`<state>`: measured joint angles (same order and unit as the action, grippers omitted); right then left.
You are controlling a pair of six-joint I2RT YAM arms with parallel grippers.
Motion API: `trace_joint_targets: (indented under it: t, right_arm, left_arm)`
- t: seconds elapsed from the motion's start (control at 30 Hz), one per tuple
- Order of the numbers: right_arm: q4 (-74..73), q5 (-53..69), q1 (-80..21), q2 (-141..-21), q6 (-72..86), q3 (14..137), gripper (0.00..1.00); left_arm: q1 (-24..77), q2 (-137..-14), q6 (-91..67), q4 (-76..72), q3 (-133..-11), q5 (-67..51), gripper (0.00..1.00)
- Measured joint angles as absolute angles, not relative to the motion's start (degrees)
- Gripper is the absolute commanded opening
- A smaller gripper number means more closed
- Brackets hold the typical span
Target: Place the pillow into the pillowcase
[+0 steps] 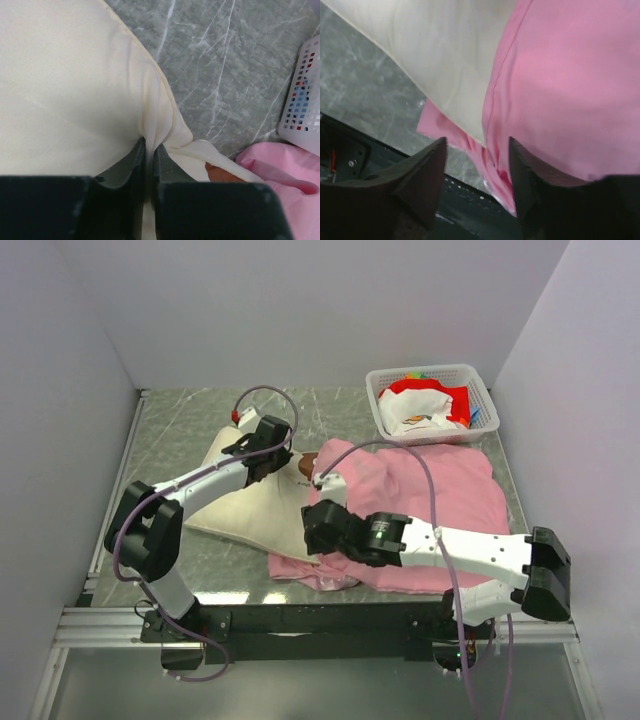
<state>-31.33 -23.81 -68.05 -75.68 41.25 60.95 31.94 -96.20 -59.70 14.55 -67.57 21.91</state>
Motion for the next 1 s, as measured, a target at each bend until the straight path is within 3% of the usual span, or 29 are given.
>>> trace_joint_targets:
  t: [0.03,0.07,0.13,0.17,0.27,0.37,0.63,0.87,1.0]
  right_arm:
    - [-31.38,-24.36,-69.63,-76.42,42.19,60.53,0.53]
    - [-31.42,-24.86,-70.96,-77.21,43.13,60.25,0.53]
    - [-31.46,-25.69,-73.01,-78.72,44.86,59.96,0.52]
    - [-31.48,-25.96,-73.84,-79.59,45.63,59.86,0.51]
    - [-31.27,-26.37,-75.02,-81.73,47.24,59.18,0.44]
    - [-31.33,-27.35,-75.07,-83.66,48.66,58.04,0.44]
    - [-31.75,-29.06,-75.09,-85.38,50.76,57.60,0.45]
    - [-31.73,-29.52,-75.09,-85.38,51.66,56.93,0.45]
    - [-31.68,-29.87,-75.09,-85.36,52.21,55.83,0.45]
  left_arm:
    - [31.94,-96.16,-59.75,14.55,-67.53,21.91,0.25]
    - [31.94,-95.98,-59.70,14.50,-67.46,21.91,0.39]
    - [31.94,-94.94,-59.40,14.37,-66.98,21.89,0.50]
    - [31.94,-93.84,-59.29,14.74,-66.61,21.96,0.62]
    - [31.94,-88.42,-58.65,16.58,-65.12,22.90,0.82]
    - [31.94,-80.09,-58.98,19.33,-62.57,25.32,0.90]
    - [31.94,-56.23,-67.99,33.34,-49.06,33.93,0.95]
    - [33.28,-50.48,-73.80,33.85,-32.32,31.79,0.94]
    - [36.29,-48.42,-74.52,26.00,-25.32,30.24,0.80]
